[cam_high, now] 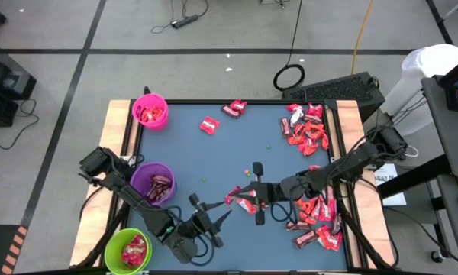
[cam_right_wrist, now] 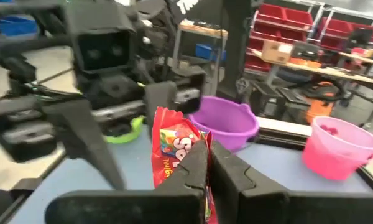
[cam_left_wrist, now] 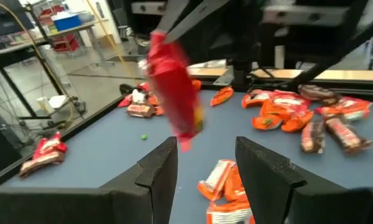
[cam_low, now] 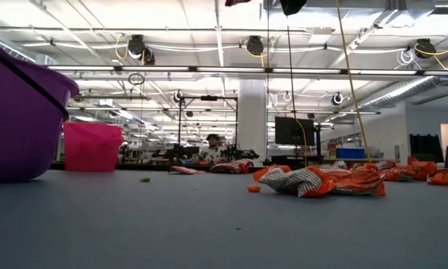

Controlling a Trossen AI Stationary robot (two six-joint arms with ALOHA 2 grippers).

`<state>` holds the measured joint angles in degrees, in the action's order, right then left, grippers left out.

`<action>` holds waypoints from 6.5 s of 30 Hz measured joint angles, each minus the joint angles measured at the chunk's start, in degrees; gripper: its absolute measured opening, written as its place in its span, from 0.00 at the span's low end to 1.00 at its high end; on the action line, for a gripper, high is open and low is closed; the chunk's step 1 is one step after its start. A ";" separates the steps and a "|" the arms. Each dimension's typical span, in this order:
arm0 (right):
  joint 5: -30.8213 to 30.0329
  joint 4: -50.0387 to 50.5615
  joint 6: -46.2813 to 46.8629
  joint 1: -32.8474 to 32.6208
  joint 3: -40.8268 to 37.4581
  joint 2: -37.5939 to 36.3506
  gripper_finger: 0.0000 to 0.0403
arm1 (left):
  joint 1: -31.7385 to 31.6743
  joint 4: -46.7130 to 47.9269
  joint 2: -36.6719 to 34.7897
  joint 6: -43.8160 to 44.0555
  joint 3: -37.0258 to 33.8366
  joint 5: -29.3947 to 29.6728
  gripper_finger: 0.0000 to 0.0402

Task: Organize candy in baskets
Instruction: Put the red candy into the green bucket, then put the orange chocolate into the pink bucket

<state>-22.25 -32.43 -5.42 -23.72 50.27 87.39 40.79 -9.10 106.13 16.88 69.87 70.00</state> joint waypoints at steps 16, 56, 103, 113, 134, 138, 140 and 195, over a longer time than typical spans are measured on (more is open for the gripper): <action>1.50 -2.05 1.26 0.00 -0.01 0.44 0.01 | -2.37 -8.31 -0.02 -9.64 0.02 3.00 0.41; 8.75 24.70 6.28 -3.39 -0.01 -11.91 0.35 | 6.02 20.04 -15.89 3.29 0.09 -38.52 0.10; 8.86 31.21 12.21 -1.72 -0.01 -11.71 0.35 | 35.35 70.16 -23.76 108.64 1.88 -59.00 0.32; 8.84 35.28 15.78 -1.73 0.03 -10.48 0.36 | 33.10 69.32 -25.38 99.02 1.86 -43.89 0.48; 5.97 55.84 24.61 2.45 0.01 2.54 0.65 | 13.68 55.49 -25.11 55.63 1.86 -46.91 0.48; 4.59 53.82 24.61 3.90 0.01 5.24 0.61 | 12.76 55.09 -24.05 50.36 1.86 -44.74 0.48; 4.93 53.50 24.46 4.29 0.01 6.58 0.58 | 12.71 54.30 -23.36 48.52 1.86 -44.55 0.48; 25.59 -2.78 -6.78 7.14 0.00 0.63 0.10 | 5.84 40.05 -14.62 21.80 -0.95 -1.07 0.48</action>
<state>3.35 -35.22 -12.20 -16.57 50.27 88.02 46.63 30.96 91.50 38.68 68.92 68.94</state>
